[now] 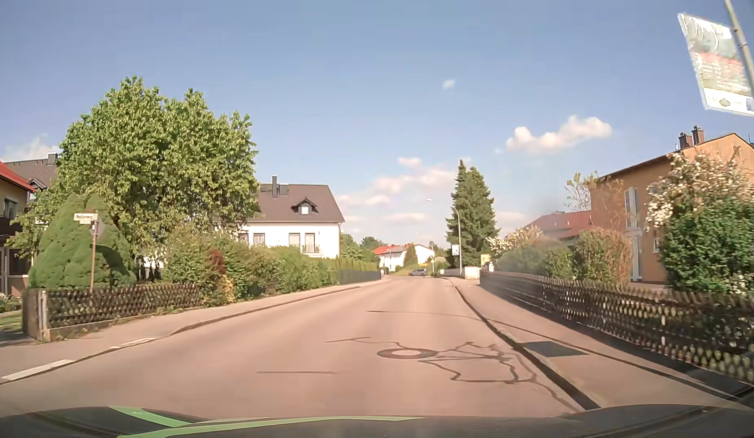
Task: Follow the waypoints while adhering to traffic rules and regulations
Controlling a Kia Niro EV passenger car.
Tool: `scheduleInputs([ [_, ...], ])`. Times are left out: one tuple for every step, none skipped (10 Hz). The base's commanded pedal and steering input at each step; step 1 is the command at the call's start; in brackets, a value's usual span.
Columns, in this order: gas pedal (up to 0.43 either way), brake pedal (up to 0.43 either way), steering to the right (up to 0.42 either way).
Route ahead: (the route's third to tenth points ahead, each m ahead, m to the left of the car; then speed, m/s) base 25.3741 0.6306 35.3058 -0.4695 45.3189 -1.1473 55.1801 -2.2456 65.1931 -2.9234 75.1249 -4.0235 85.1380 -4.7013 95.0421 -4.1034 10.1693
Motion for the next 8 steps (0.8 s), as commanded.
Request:
scheduleInputs([
  [0.039, 0.000, 0.036],
  [0.039, 0.000, 0.037],
  [0.047, 0.000, 0.038],
  [0.047, 0.000, 0.038],
  [0.047, 0.000, 0.038],
  [0.047, 0.000, 0.038],
  [0.047, 0.000, 0.037],
  [0.047, 0.000, 0.036],
])
